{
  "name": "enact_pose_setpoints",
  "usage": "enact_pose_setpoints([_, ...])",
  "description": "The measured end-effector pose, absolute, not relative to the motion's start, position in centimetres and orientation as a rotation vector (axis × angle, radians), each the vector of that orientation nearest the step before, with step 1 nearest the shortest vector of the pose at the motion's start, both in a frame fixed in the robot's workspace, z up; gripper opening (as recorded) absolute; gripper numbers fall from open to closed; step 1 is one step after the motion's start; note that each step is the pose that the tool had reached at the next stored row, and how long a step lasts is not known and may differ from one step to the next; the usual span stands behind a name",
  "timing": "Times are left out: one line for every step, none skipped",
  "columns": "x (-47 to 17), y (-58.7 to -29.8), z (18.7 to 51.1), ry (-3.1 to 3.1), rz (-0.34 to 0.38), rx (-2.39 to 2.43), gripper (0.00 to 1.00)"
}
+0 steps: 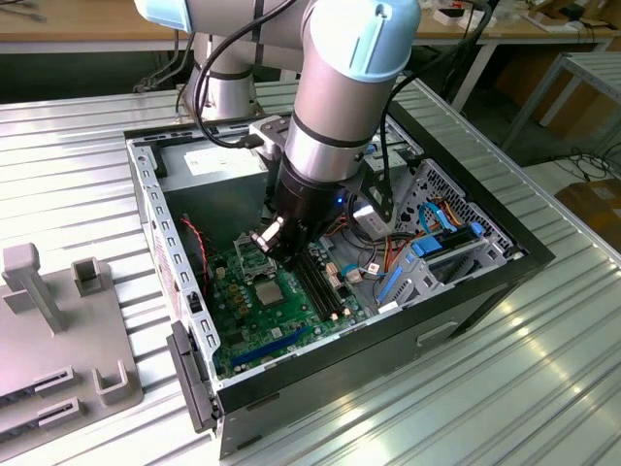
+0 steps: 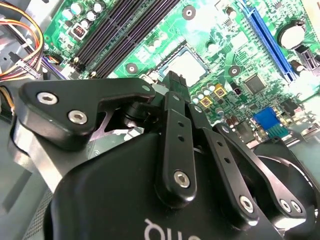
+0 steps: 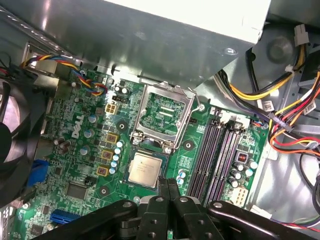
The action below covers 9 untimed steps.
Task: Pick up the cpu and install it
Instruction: 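Close the cpu cover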
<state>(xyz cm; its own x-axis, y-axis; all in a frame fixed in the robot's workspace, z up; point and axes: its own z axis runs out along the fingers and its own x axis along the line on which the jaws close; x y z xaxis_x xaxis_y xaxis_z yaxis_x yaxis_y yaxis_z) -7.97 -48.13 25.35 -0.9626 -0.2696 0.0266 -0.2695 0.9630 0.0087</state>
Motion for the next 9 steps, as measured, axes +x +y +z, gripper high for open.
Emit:
enact_pose_setpoints([-7.97, -48.13, 25.36, -3.085, -0.008, 0.424, 0.11])
enact_pose_setpoints([-7.97, -48.13, 25.36, -3.085, -0.008, 0.424, 0.11])
enact_pose_setpoints([-7.97, -48.13, 25.36, -3.085, -0.007, 0.425, 0.11])
enact_pose_setpoints([-7.96, -48.13, 25.36, -3.085, -0.008, 0.425, 0.11])
enact_pose_setpoints([-7.97, -48.14, 25.36, -3.085, -0.008, 0.425, 0.11])
enact_pose_setpoints([-7.97, -48.13, 25.36, -3.085, -0.008, 0.425, 0.11])
enact_pose_setpoints([-7.97, -48.14, 25.36, -3.085, -0.007, 0.425, 0.11])
enact_pose_setpoints([-7.97, -48.13, 25.36, -3.085, -0.007, 0.425, 0.11])
enact_pose_setpoints([-7.97, -48.14, 25.36, -3.085, -0.007, 0.425, 0.11])
